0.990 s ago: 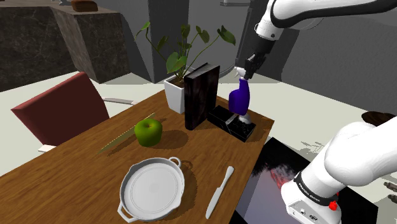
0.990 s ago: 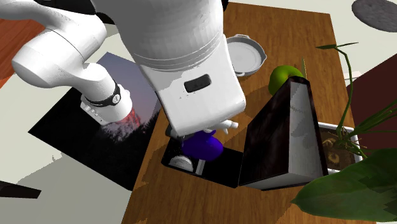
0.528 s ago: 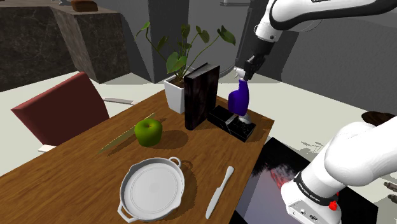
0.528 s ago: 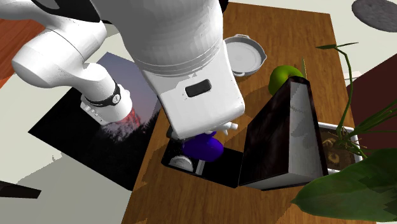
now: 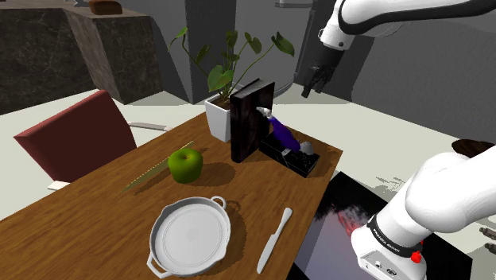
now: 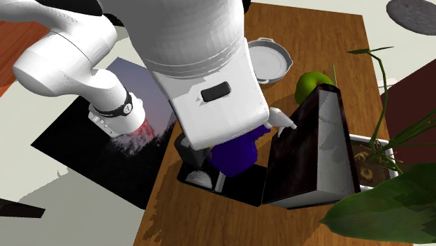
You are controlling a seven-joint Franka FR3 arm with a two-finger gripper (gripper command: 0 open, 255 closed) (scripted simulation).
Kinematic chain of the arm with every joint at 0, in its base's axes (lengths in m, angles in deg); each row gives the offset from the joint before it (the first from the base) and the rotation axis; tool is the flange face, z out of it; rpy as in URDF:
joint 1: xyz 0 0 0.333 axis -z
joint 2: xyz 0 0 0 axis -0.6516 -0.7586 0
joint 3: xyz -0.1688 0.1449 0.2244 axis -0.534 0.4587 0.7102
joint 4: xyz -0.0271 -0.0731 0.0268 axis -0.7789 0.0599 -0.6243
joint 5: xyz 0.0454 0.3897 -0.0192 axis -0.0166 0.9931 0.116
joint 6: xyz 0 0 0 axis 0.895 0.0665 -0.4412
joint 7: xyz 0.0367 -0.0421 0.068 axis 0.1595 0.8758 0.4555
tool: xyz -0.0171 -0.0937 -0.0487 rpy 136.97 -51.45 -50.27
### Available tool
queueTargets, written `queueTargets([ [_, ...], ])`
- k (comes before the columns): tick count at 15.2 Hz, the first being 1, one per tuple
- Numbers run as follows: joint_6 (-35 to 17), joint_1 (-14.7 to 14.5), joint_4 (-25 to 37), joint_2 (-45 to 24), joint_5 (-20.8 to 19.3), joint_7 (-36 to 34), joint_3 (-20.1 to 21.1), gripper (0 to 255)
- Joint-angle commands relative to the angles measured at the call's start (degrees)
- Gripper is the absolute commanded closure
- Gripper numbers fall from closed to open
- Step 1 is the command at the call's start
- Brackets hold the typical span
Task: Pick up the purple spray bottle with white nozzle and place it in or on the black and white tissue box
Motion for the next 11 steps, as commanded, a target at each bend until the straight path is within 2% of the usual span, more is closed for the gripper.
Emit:
queueTargets([
  [1,2.9,0.0,2.7,0.2,-0.1,-0.1,0.0,0],
  [3,6.4,0.1,6.0,0.4,-0.1,-0.1,-0.1,0],
  [11,6.4,0.1,6.0,0.4,-0.1,-0.1,-0.1,0],
])
